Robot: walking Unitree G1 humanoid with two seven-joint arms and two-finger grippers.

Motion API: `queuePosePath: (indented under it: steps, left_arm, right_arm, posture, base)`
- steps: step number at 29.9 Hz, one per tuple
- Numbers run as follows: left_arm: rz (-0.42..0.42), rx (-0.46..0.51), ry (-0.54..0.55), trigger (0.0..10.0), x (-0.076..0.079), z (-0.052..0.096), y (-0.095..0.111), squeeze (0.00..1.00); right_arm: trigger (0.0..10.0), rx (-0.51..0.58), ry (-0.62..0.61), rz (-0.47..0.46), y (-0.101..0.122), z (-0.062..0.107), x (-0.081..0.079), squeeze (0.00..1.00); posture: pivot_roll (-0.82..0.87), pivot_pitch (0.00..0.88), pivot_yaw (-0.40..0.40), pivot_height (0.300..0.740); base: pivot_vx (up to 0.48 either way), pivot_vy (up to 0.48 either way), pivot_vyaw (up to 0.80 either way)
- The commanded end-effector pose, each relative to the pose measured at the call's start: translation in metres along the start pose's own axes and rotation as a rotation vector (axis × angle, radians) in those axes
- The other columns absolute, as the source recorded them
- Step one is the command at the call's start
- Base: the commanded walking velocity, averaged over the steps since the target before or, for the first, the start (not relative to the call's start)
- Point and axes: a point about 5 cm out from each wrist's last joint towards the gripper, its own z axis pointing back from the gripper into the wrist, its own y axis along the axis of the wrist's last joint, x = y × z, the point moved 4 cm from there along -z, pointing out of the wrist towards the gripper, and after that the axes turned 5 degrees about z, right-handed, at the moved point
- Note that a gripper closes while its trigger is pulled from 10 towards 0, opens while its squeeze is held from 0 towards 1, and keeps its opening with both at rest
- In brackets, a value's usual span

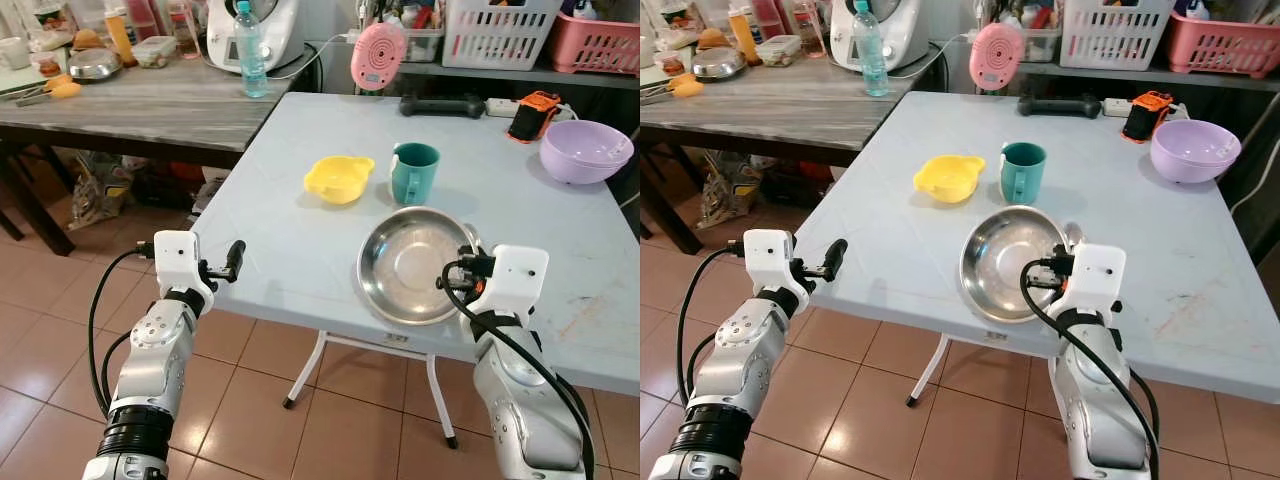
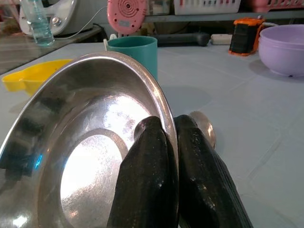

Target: Setting the table

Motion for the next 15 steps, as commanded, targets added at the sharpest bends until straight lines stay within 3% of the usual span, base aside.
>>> queuePosePath:
  steps: [1, 5, 15]
  left_arm:
    - [-0.008, 0.016, 0.006, 10.0, -0.0042, -0.002, 0.0071, 0.0]
    - [-0.009, 0.02, 0.006, 10.0, -0.0046, -0.0032, 0.0096, 0.0]
    - [-0.016, 0.031, 0.004, 10.0, -0.0045, -0.0053, 0.0135, 0.0]
  right_arm:
    - [10.0, 0.047, 0.004, -0.005, 0.0124, -0.0002, -0.003, 0.0]
    - [10.0, 0.048, 0.002, -0.001, 0.0125, -0.0006, -0.0027, 0.0]
    - [10.0, 0.044, -0.015, 0.01, 0.0107, -0.0019, -0.0013, 0.0]
  posture:
    - [-0.06, 0.013, 0.059, 0.74]
    - [-0.06, 0.016, 0.061, 0.74]
    - [-0.06, 0.017, 0.065, 0.74]
  base:
    - [0.0, 0.281, 0.0]
    - [0.0, 0.284, 0.0]
    - [0.0, 0.303, -0.73]
